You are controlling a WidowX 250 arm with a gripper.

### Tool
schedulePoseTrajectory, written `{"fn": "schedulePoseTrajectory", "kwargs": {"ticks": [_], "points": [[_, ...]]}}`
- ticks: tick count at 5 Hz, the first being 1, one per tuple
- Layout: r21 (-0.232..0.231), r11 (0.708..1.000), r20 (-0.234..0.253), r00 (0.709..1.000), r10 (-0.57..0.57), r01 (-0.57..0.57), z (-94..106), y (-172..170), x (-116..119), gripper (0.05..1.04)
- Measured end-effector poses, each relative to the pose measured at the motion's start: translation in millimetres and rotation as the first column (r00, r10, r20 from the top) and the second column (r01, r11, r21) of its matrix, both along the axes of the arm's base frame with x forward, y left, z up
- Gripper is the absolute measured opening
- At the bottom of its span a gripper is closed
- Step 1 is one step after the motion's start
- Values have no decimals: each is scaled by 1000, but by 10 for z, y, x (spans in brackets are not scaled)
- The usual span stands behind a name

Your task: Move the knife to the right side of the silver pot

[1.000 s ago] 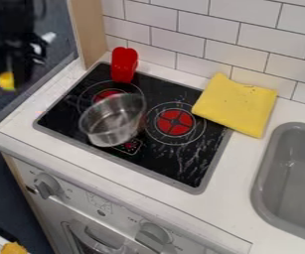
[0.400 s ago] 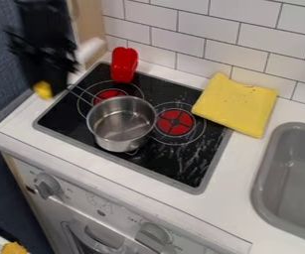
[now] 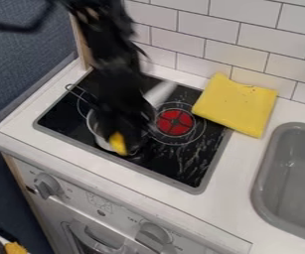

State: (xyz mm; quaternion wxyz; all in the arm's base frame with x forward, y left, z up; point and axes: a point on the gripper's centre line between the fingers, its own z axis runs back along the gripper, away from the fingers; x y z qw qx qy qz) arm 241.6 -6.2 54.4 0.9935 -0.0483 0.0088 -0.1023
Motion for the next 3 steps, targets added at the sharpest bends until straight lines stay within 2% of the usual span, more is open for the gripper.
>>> {"fn": "schedulePoseTrajectory", "kwargs": {"ticks": [1, 2, 3], "points": [[61, 998, 38, 999, 16, -18, -141, -328, 31, 481], [96, 993, 17, 998, 68, -70, -335, -387, 50, 481], [87, 992, 7, 996, 93, -93, -435, -380, 164, 562]]}}
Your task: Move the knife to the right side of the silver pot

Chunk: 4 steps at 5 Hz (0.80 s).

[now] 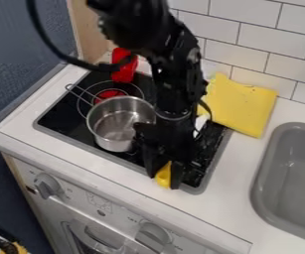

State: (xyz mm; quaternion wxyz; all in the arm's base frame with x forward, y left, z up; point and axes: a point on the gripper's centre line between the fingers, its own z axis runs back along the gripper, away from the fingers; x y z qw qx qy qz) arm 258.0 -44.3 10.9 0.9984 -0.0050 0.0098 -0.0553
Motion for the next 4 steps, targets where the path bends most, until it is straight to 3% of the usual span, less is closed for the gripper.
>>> {"fn": "schedulePoseTrajectory", "kwargs": {"ticks": [1, 2, 3, 4], "points": [[-4, 1000, -8, 1000, -3, 3, -34, 25, 33, 854], [-21, 999, 26, 999, -27, 27, 132, 40, -12, 1014], [-36, 996, 149, 986, -77, 83, 527, -9, -26, 1008], [-22, 991, 236, 964, -121, 129, 800, -4, -21, 1003]]}}
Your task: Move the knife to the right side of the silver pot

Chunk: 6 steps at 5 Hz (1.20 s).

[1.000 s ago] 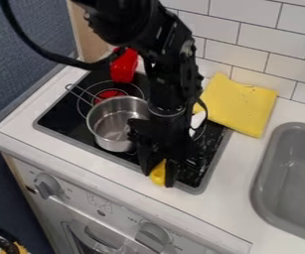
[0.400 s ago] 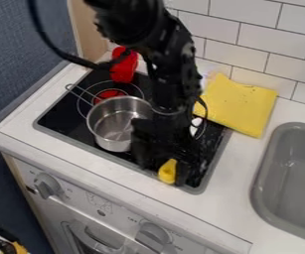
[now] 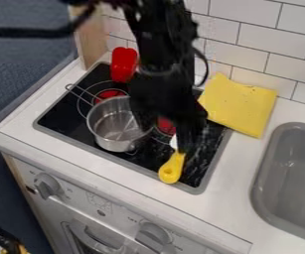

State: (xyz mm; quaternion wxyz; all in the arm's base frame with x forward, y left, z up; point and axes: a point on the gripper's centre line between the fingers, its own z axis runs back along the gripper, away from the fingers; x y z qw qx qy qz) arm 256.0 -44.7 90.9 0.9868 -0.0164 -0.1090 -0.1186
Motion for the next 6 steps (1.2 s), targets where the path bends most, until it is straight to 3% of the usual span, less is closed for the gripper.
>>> {"fn": "schedulePoseTrajectory", "kwargs": {"ticks": [6], "points": [[-17, 1000, -17, 1000, 10, -11, 1, 93, 53, 1001]]}}
